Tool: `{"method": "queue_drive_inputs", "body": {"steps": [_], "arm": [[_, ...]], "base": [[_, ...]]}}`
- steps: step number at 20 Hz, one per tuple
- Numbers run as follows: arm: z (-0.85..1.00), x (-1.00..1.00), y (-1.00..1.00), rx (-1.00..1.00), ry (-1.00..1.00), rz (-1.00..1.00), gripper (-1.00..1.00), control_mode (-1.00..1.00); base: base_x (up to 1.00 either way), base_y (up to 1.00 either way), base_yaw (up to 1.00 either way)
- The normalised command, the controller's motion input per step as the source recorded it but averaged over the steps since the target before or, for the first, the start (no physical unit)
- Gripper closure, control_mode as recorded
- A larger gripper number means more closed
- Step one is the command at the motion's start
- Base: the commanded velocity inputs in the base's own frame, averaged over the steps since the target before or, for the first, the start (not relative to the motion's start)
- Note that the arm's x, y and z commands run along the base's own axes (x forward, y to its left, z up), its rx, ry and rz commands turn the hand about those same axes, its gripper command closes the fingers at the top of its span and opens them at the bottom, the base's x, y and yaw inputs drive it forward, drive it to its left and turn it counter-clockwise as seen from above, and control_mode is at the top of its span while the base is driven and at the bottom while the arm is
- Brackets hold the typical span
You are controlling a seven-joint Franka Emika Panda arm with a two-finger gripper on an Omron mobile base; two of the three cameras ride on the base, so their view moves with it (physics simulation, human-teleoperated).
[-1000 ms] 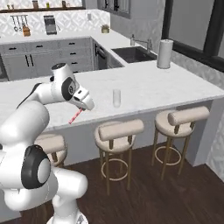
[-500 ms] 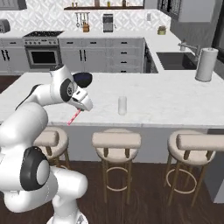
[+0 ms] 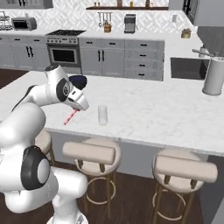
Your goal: Take a straw from the drawer in front and place it inside the glass cup on the dining counter.
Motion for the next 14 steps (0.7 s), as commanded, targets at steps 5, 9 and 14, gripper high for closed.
{"method": "queue_drive_inputs", "body": {"steps": [5, 9, 14], "arm": [[0.0, 0.0, 0.0, 0.0, 0.0, 0.0, 1.0, 1.0], [0.0, 0.0, 0.0, 0.0, 0.0, 0.0, 1.0, 1.0], [0.07, 0.0, -0.03, 0.0, -0.01, 0.03, 1.0, -1.0]], "base": [[0.85, -0.41, 0.11], [0.98, -0.12, 0.04], [0.54, 0.0, 0.04]]}}
